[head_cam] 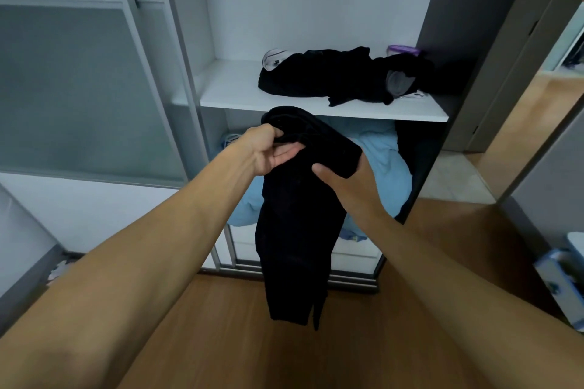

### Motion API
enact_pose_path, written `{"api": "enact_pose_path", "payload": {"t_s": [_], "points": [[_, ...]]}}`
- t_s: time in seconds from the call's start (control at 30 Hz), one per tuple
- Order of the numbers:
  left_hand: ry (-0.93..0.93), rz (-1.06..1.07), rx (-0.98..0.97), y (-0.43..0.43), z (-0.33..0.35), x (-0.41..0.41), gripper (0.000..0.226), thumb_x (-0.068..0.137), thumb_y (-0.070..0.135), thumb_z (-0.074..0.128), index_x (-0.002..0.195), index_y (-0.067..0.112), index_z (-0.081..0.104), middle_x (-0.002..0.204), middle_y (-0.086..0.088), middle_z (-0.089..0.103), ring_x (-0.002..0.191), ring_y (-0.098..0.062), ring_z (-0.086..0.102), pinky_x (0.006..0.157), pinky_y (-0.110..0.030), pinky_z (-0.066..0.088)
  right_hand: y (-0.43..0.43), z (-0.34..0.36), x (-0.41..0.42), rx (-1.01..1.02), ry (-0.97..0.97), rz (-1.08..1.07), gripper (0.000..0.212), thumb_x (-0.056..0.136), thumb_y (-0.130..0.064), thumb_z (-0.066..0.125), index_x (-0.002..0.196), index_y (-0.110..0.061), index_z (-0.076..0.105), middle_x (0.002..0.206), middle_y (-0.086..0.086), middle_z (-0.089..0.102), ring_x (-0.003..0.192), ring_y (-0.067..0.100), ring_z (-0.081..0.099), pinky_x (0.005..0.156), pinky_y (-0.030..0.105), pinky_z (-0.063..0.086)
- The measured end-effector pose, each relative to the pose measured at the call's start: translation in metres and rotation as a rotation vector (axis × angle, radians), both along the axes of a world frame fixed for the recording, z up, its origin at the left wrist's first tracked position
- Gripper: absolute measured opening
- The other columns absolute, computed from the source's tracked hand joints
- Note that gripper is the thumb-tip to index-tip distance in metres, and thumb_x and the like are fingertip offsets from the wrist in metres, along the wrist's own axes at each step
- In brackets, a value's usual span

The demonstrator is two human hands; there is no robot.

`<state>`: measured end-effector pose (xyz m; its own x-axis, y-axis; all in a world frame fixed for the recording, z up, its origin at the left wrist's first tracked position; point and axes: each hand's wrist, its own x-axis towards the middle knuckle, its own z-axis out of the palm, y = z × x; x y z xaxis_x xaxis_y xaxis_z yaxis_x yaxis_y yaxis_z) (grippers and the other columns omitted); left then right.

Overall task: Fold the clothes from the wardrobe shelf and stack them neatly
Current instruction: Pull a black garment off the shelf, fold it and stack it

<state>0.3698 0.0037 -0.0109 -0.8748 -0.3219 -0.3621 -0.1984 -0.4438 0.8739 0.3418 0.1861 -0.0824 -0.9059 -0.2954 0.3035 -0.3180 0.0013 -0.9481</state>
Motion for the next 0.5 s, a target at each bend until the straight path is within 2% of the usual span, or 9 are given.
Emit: {"api": "enact_pose_path", "payload": {"t_s": [0.07,0.13,0.2,0.3,0.37,0.43,0.5], "points": [[-0.007,-0.029,-0.012,0.003,0.001,0.000,0.019,0.104,0.006,0.037,0.110,-0.001,0.054,0.084,-0.019,0.075,0.071,-0.023,0.076,0.056,-0.030,0.060,-0.002,0.002,-0.005,-0.031,-0.042,-0.067,0.032,0.086,-0.038,0.075,0.115,-0.030,0.064,0.107,-0.015,0.070,0.100,-0.006,0.064,0.090,0.018,0.053],[0.009,-0.074,-0.060,-0.001,-0.001,0.000,0.021,0.104,0.016,0.045,0.116,0.003,0.057,0.099,-0.017,0.074,0.086,-0.022,0.075,0.069,-0.033,0.062,-0.002,0.013,-0.015,-0.052,-0.102,-0.084,0.028,0.091,-0.032,0.071,0.116,-0.020,0.066,0.109,-0.005,0.072,0.102,0.007,0.067,0.096,0.032,0.055],[0.018,-0.096,-0.130,-0.005,-0.003,0.001,0.035,0.098,0.038,0.058,0.118,0.010,0.060,0.111,-0.008,0.072,0.104,-0.019,0.068,0.084,-0.037,0.059,0.000,0.026,-0.027,-0.090,-0.161,-0.061,0.022,0.092,-0.023,0.070,0.113,-0.020,0.066,0.108,-0.002,0.072,0.101,0.012,0.069,0.096,0.035,0.055],[0.070,0.007,-0.292,-0.007,-0.012,0.002,0.062,0.084,0.062,0.066,0.125,0.015,0.060,0.119,0.005,0.067,0.113,-0.012,0.060,0.092,-0.036,0.049,0.000,0.040,-0.038,-0.122,-0.236,0.007,0.021,0.093,-0.015,0.067,0.114,-0.017,0.067,0.107,0.003,0.074,0.098,0.017,0.071,0.089,0.034,0.058],[0.111,0.091,-0.404,-0.007,-0.023,0.002,0.077,0.082,0.060,0.070,0.140,0.016,0.043,0.133,0.006,0.055,0.119,-0.012,0.053,0.098,-0.033,0.040,0.005,0.048,-0.044,-0.133,-0.269,0.069,0.019,0.094,-0.013,0.066,0.113,-0.016,0.067,0.105,0.003,0.074,0.098,0.020,0.072,0.084,0.032,0.058],[0.143,0.099,-0.436,-0.013,-0.037,0.003,0.087,0.080,0.053,0.075,0.146,0.020,0.028,0.143,0.004,0.042,0.128,-0.014,0.046,0.106,-0.031,0.036,0.015,0.056,-0.049,-0.131,-0.287,0.154,0.022,0.094,-0.013,0.065,0.115,-0.014,0.066,0.108,0.004,0.074,0.102,0.023,0.071,0.085,0.033,0.058],[0.190,-0.010,-0.391,-0.023,-0.048,0.006,0.084,0.076,0.048,0.079,0.142,0.022,0.033,0.142,0.002,0.049,0.126,-0.015,0.054,0.108,-0.033,0.043,0.023,0.063,-0.051,-0.130,-0.295,0.232,0.022,0.094,-0.012,0.064,0.115,-0.015,0.066,0.109,0.004,0.075,0.104,0.023,0.071,0.086,0.034,0.059]]}}
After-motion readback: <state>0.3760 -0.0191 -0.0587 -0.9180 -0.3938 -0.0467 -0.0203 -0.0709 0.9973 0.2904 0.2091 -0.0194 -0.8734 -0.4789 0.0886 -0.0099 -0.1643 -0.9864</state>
